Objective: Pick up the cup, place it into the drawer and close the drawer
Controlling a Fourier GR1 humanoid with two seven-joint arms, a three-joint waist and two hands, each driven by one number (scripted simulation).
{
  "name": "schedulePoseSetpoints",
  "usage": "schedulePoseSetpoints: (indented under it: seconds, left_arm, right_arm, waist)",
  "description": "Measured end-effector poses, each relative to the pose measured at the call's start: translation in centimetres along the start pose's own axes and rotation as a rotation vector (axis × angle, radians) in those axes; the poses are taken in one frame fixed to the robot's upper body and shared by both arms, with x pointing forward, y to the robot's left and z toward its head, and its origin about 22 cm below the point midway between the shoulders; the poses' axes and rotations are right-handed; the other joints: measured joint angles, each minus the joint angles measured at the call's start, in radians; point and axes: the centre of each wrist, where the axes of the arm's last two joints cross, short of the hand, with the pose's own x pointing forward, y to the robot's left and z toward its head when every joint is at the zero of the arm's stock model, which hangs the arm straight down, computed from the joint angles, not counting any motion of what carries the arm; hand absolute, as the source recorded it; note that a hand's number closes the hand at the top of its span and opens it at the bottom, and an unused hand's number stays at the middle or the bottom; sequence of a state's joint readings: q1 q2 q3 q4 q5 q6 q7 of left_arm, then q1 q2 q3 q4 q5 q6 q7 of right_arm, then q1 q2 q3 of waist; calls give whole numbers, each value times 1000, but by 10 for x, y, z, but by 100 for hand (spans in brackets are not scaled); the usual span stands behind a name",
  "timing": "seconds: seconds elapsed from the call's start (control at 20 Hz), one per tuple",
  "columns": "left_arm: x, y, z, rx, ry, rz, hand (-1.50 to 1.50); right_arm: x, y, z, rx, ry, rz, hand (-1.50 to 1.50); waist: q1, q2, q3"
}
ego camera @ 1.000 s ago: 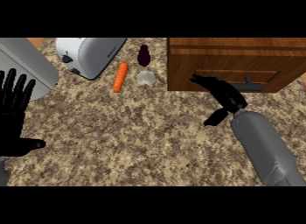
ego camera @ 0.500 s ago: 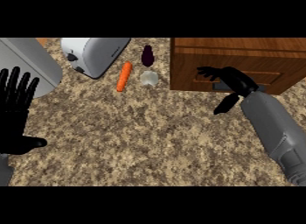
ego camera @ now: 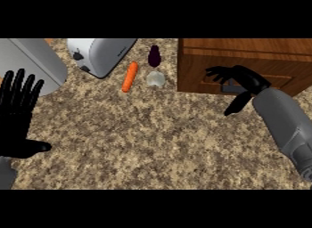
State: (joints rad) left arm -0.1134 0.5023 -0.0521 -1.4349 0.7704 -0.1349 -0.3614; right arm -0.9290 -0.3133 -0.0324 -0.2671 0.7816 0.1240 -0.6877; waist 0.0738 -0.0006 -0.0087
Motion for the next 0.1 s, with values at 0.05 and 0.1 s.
schedulePoseSetpoints:
  seconds: [0.05,0.1]
  left_arm:
    - [0,0,-1,1,1,-3,-150]
    - [-1,-1,-2,0,2,-4,-150]
  right_arm:
    - [0,-1,-1,6,2,-8,-150]
    - [0,-1,-1,9,1,-10,-150]
  waist:
    - [-1,0,1]
    - [-1,0,0]
